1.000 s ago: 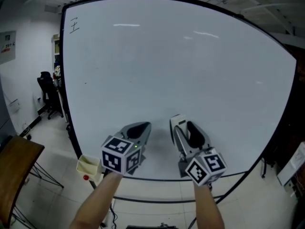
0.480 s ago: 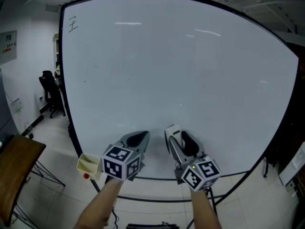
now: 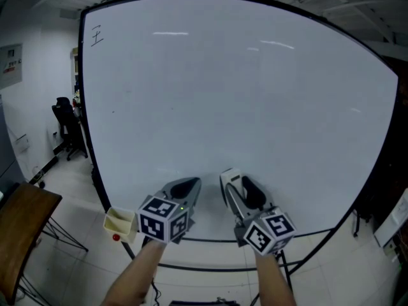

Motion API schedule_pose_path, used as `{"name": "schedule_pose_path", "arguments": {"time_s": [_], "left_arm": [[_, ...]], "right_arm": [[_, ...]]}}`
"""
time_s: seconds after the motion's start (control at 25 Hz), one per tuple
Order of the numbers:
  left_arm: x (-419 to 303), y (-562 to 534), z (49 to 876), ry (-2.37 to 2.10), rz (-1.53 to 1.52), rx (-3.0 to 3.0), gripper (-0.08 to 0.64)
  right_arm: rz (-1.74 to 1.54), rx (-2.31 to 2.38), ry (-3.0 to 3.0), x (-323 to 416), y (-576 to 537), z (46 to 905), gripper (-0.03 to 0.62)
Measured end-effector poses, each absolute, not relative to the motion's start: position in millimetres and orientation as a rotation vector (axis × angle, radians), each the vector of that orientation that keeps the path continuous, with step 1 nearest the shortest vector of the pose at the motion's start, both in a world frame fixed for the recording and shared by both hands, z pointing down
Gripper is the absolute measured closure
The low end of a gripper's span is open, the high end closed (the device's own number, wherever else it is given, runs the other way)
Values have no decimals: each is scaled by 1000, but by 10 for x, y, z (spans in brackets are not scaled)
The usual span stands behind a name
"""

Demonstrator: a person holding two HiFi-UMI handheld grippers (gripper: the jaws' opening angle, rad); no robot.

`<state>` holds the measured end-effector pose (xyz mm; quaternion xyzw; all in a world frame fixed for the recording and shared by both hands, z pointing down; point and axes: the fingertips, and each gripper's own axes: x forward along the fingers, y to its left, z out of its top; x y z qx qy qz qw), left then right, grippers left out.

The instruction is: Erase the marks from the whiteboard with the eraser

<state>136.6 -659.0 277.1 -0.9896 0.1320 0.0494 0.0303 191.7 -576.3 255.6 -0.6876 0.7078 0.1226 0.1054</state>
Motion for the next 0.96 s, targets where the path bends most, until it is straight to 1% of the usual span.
{"name": "schedule_pose_path", "arguments": {"time_s": [0.96], "left_arm": [[1370, -6553, 2755, 409, 161, -3049, 558]], "right_arm": [[347, -2027, 2082, 1928, -5748, 2555, 373]]}}
